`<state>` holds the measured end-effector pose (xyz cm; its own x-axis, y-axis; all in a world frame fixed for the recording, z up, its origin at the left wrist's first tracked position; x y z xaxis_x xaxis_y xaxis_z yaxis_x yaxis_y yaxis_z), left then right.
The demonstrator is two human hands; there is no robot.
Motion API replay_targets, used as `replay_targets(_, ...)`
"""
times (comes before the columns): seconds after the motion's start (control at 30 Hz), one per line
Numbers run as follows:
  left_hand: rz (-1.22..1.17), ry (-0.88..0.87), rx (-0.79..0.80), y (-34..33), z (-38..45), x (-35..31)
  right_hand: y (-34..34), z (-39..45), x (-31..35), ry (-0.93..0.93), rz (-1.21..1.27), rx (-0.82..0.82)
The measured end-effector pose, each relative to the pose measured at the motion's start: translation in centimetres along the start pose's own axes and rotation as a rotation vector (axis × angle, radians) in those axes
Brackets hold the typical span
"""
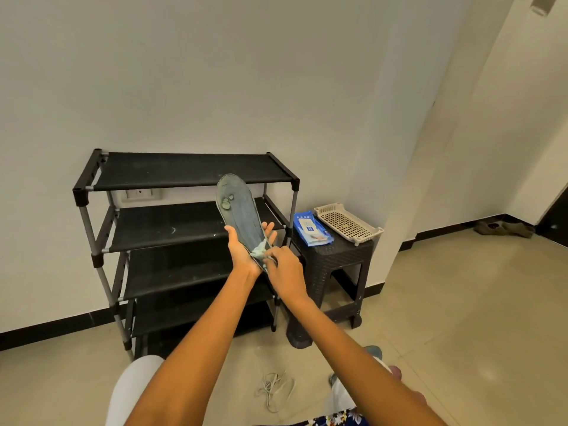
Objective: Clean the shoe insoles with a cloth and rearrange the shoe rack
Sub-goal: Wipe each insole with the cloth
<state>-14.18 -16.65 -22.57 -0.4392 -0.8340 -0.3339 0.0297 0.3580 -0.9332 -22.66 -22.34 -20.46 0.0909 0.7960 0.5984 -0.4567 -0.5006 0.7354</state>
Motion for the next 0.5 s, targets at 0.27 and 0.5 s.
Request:
replay_targets(0.27,0.059,-0.056,0.007,-1.1,-0.1,0.5,0.2,0.1,-0.7,-0.194,0.138,-0.151)
replay_targets(0.5,-0.016,-0.023,0.019,-0.1,0.5,0.1,0.4,0.0,0.5,-0.051,0.404,-0.085)
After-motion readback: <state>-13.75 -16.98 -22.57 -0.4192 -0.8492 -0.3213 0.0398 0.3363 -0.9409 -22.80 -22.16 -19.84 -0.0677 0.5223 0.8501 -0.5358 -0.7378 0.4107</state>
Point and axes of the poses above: each hand's wrist, its own z-axis towards the middle knuckle, its own y-axis out of the back of the hand, x = y × z, the point moved 3 cm from there along z, towards the middle knuckle, and after that the axes turned 5 degrees about -y, right-handed, at the moved point
